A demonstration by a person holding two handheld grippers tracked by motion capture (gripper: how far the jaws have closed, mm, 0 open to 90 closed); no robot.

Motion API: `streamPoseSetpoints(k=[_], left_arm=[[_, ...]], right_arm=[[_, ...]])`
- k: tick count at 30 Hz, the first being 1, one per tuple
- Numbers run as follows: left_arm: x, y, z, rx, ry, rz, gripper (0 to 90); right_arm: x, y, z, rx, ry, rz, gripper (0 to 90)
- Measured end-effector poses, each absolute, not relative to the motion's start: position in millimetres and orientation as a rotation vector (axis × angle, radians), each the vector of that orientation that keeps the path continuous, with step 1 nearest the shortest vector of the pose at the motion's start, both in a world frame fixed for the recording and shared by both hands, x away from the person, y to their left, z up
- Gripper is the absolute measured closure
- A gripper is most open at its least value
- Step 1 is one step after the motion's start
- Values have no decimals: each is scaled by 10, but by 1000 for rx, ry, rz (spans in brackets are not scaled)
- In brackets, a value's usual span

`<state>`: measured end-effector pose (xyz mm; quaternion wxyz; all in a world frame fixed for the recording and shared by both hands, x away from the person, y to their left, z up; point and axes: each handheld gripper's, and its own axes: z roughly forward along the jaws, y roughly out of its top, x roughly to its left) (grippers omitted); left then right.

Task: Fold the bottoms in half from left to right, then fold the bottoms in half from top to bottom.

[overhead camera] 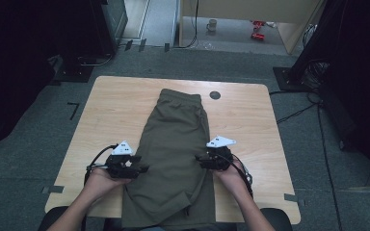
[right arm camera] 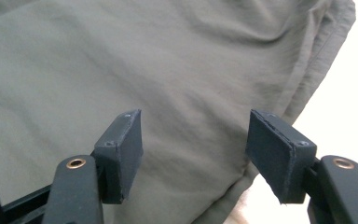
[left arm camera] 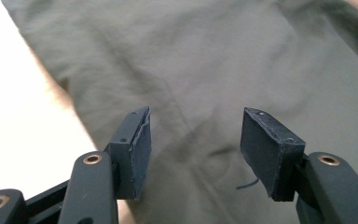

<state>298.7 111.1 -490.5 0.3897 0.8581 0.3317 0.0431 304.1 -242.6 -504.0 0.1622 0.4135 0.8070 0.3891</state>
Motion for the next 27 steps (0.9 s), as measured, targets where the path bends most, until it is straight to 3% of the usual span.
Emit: streamPoseSetpoints(k=[12,27], left_arm=[[3352,1183,-4895,2145,912,164,416],[3645,1166,-4858,2147,843,232,481]], right_arm=[[3221,-2440,-5012,1202,2255,1114,358],[3544,-2571,-4949,1290,2208,1119,350]])
